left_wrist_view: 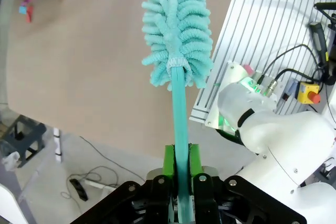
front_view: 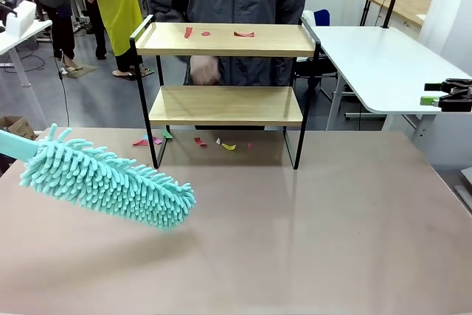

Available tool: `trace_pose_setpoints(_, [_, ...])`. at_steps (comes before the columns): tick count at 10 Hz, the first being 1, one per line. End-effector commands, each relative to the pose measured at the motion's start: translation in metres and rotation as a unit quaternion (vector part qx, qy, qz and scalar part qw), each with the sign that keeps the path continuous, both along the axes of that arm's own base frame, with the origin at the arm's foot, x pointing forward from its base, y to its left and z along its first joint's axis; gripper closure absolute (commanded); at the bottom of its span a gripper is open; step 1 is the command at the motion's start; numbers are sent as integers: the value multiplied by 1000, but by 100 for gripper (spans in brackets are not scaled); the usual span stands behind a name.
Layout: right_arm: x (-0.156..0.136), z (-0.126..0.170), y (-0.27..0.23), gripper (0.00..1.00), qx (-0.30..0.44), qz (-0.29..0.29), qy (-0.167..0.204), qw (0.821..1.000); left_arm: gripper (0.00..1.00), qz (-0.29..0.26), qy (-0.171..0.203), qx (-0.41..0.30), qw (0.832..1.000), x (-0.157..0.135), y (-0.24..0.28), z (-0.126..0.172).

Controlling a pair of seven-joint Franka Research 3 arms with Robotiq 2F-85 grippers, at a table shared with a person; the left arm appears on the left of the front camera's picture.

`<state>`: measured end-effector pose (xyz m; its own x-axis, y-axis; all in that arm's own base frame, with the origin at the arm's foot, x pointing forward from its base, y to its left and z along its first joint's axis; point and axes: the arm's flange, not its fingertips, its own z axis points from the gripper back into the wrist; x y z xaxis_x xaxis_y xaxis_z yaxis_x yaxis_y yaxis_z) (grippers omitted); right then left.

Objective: Clean the shelf.
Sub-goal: Clean the specific section of the Shelf indicated by the human with the Duster.

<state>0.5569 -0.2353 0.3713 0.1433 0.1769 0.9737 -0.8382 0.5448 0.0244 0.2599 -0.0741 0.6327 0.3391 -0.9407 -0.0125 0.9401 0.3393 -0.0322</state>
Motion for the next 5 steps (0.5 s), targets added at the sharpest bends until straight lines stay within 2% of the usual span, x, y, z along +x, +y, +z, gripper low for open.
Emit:
trace_pose_setpoints(1, [1, 2, 1, 0, -3, 2, -6, 1000, 87, 0, 3, -9, 1000, -3, 2, 1])
trace_pose_setpoints(5, [1, 2, 1, 0, -3, 2, -6, 1000, 87, 0, 3, -9, 1000, -3, 2, 1])
